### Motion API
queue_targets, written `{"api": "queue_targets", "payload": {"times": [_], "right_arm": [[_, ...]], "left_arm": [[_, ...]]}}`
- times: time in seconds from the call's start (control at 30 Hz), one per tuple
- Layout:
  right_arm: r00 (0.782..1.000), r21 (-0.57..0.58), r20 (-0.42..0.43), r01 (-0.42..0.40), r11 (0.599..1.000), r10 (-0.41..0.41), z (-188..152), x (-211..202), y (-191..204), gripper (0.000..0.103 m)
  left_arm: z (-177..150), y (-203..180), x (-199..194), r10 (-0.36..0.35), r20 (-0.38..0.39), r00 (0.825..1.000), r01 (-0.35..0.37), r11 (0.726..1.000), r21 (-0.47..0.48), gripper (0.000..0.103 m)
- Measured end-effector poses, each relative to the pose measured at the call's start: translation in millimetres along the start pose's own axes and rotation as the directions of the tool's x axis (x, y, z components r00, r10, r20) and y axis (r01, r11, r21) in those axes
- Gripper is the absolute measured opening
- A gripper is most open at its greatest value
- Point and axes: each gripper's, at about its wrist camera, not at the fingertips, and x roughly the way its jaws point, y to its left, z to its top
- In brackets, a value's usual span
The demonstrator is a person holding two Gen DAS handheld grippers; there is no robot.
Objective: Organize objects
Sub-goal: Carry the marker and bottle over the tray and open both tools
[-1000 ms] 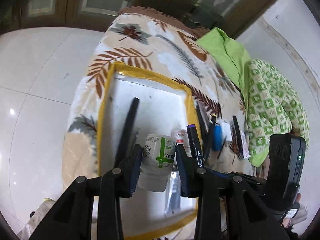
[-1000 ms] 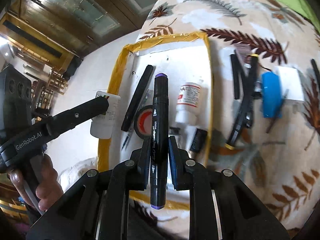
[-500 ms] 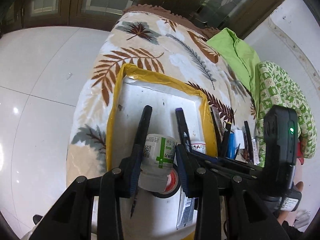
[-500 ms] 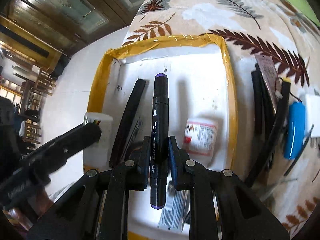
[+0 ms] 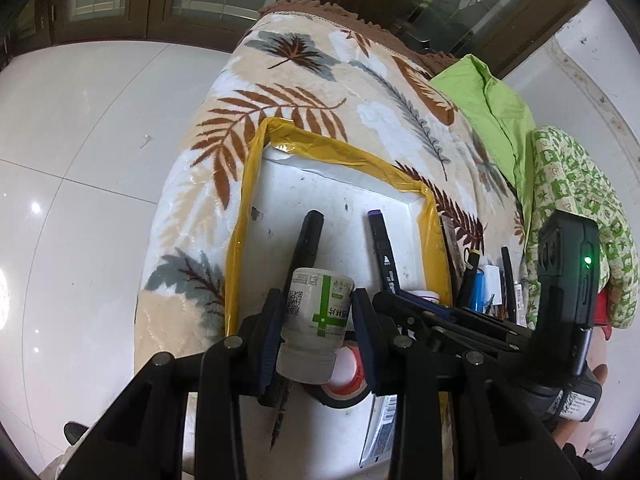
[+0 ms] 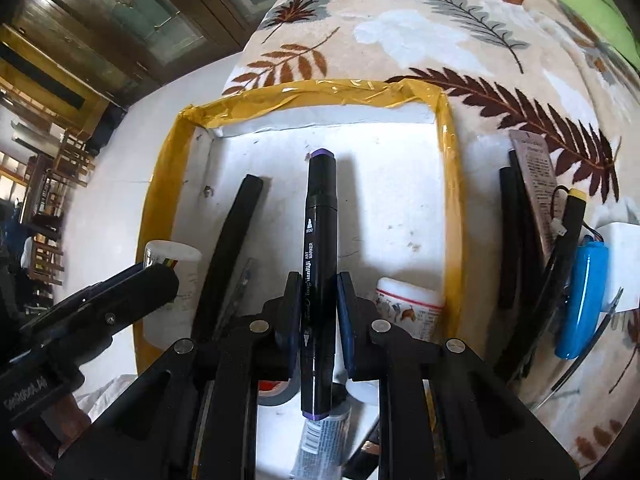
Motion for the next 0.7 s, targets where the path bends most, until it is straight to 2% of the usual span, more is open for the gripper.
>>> {"api": "queue_targets", "payload": {"times": [0.2, 0.4, 0.7], "right_arm": [[0.999, -0.038, 0.009, 0.052, 0.998, -0.052, -4.3, 6.3, 8.7, 0.017], [0.999, -0.023, 0.007, 0.044, 0.999, -0.044, -6.2, 8.6, 5.8, 0.017], [1.0, 0.008, 0.005, 0.001, 1.0, -0.001, -5.3, 7.5, 0.1, 0.017]], "left_arm": [[5.4, 1.9, 7.1, 0.02, 0.002, 1.0, -0.02, 1.0, -0.004, 0.035], [10.5, -10.5, 19.8, 0.106, 0.004, 0.994, -0.106, 0.992, 0.071, 0.035], [13.6, -4.8, 19.6, 0.081, 0.017, 0.997, -0.082, 0.996, 0.047, 0.035]]}}
